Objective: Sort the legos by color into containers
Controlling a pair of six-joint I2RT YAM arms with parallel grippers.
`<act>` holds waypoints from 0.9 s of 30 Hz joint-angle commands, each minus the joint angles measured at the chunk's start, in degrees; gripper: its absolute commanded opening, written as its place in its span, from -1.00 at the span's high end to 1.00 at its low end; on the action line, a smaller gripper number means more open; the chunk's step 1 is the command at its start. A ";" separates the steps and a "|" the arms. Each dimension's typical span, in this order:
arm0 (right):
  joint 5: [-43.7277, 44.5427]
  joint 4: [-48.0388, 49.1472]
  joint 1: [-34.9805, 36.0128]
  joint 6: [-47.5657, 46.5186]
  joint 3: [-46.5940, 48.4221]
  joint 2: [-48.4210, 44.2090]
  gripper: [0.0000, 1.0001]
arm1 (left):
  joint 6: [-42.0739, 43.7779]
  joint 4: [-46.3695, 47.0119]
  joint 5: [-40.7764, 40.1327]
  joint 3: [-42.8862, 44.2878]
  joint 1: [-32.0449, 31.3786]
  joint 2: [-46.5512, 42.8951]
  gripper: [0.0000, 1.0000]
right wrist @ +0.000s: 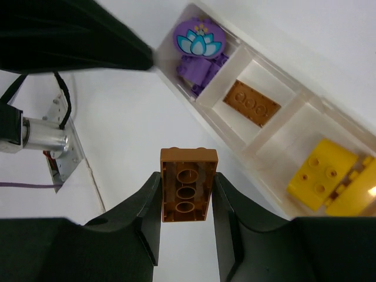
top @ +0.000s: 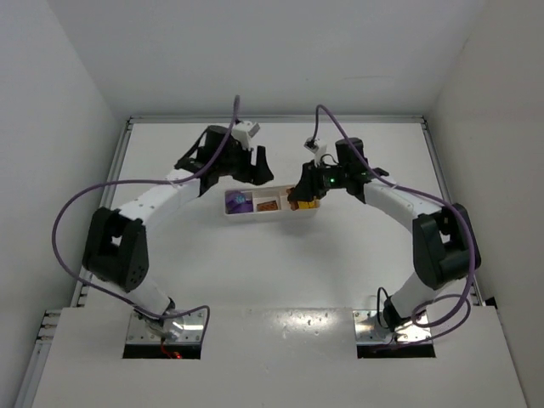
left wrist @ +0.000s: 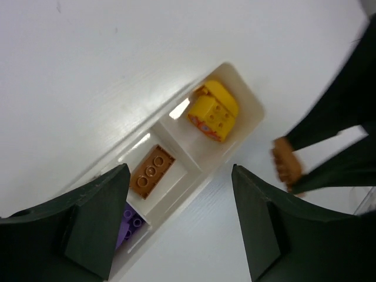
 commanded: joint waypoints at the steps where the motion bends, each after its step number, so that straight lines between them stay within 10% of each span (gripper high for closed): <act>1: -0.46 2.47 2.72 -0.74 5.27 3.51 1.00 | 1.00 -1.70 -1.10 3.28 3.19 -10.51 -0.54; 12: 5.07 2.56 8.26 1.98 16.35 16.80 1.00 | 0.12 -10.14 4.08 0.29 19.63 -16.77 -0.73; 27: 8.23 3.61 9.84 0.93 20.93 24.63 1.00 | -0.41 -8.48 6.90 -3.75 21.57 -17.83 -0.75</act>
